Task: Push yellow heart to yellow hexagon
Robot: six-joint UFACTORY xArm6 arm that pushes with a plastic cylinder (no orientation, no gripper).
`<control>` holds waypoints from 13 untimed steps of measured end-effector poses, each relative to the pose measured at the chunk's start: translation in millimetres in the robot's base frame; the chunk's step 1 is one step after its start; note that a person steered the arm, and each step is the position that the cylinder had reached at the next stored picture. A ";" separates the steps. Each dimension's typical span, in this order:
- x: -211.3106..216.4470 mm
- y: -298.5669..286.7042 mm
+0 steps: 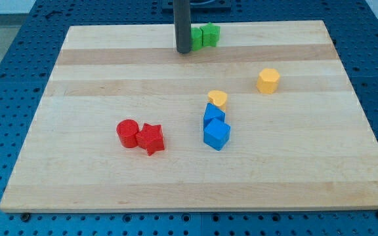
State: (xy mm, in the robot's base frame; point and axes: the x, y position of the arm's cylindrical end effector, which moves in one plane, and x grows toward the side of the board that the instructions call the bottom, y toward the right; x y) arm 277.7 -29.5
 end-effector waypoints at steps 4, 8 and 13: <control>104.9 -25.1; 142.3 15.8; 175.2 133.2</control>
State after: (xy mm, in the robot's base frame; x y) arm 452.9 103.7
